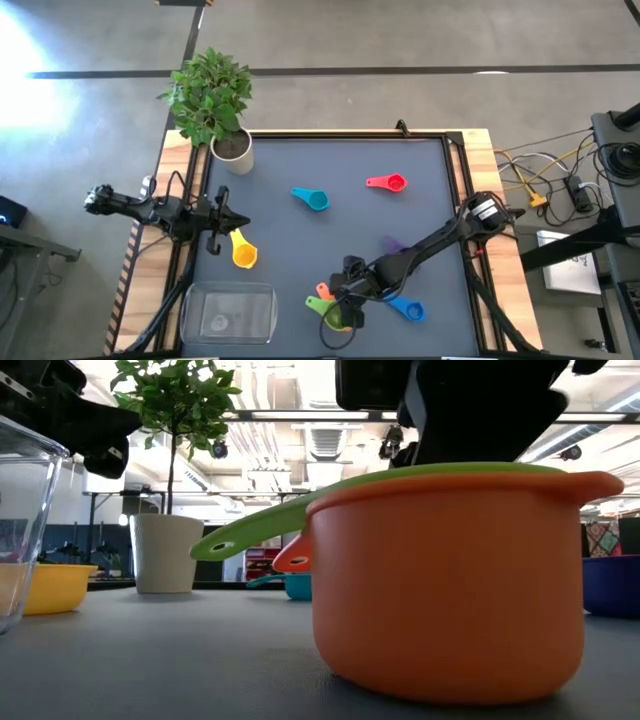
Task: Nest measuring cups in basket
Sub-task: Stack the green measuring cup into the orange measuring cup
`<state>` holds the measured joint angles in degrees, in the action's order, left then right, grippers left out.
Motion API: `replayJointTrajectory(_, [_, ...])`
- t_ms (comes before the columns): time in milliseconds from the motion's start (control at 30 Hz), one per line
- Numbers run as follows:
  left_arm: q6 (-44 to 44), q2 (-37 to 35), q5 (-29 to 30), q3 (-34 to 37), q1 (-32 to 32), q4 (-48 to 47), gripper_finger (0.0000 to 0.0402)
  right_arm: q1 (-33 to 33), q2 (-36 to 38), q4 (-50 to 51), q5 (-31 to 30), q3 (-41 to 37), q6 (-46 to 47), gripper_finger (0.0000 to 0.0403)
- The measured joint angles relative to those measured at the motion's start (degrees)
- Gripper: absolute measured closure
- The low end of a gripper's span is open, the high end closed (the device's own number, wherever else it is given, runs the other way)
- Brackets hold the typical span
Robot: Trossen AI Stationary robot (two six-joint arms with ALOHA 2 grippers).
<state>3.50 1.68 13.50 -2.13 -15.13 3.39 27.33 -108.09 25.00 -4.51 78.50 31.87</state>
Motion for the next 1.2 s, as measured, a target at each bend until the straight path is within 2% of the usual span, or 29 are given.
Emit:
replayJointTrajectory(300, [0.0,0.1,0.0,0.0,0.0,0.0,0.0402,-0.3,0.2,0.8,1.2,0.0,-6.8,0.0377])
replayJointTrajectory(533, [0.0,0.1,0.0,0.0,0.0,0.0,0.0402,-2.2,2.9,9.7,-0.3,0.0,-14.4,0.0388])
replayJointTrajectory(700, [0.0,0.1,0.0,0.0,0.0,0.0,0.0402,-4.3,5.4,15.1,-4.4,0.0,-22.9,0.0389])
replayJointTrajectory(833, [0.0,0.1,0.0,0.0,0.0,0.0,0.0402,-7.4,6.4,16.7,-4.7,0.0,-29.4,0.0390])
replayJointTrajectory(933, [0.0,0.1,0.0,0.0,0.0,0.0,0.0402,-10.4,6.5,17.8,-4.0,0.0,-33.9,0.0390])
replayJointTrajectory(1067, [0.0,0.1,0.0,0.0,0.0,0.0,0.0402,-14.2,6.2,18.1,0.0,0.0,-40.7,0.0391])
replayJointTrajectory(1200, [0.0,0.1,0.0,0.0,0.0,0.0,0.0402,-16.5,5.9,17.5,1.6,0.0,-43.4,0.0391])
